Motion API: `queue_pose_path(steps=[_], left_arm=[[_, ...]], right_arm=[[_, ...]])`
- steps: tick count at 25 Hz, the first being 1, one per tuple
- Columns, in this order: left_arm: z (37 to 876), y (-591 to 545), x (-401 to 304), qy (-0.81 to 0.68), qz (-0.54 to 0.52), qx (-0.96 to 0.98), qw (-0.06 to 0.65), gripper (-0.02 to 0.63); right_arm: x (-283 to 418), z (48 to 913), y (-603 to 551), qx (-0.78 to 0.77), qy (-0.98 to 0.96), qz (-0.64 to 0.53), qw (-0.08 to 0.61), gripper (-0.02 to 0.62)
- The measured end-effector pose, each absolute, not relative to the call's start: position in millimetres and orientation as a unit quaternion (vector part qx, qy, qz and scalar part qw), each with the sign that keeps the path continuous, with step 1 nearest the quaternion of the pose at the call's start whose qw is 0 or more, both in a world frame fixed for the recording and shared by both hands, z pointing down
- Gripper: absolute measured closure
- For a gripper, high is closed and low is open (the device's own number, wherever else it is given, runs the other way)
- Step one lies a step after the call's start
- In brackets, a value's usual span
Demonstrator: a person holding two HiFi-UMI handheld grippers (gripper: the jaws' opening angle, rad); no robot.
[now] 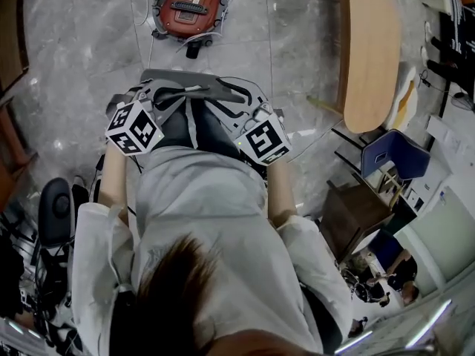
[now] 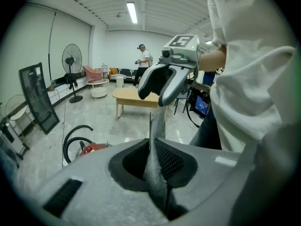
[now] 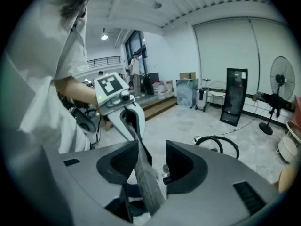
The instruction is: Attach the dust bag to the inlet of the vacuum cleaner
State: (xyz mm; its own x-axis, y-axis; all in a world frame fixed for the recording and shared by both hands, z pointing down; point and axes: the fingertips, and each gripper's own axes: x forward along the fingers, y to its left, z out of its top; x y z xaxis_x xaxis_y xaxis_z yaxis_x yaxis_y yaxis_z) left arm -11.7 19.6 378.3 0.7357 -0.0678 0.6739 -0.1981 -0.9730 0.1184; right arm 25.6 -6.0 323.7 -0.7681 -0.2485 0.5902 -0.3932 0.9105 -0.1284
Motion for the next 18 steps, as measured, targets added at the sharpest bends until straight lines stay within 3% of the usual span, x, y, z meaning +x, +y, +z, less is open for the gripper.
queue_pose_path(steps=[13, 18], left_arm=[[461, 17, -20, -0.041, 0.361, 0.926, 0.105, 0.569], [489, 21, -13, -0.028, 0.352, 0.928, 0.115, 0.569]], right_arm=[[-1, 444, 7, 0.045, -0.905, 0.089, 0.413, 0.439], [5, 481, 15, 0.024, -0.891, 0.060, 0.449, 0.537]])
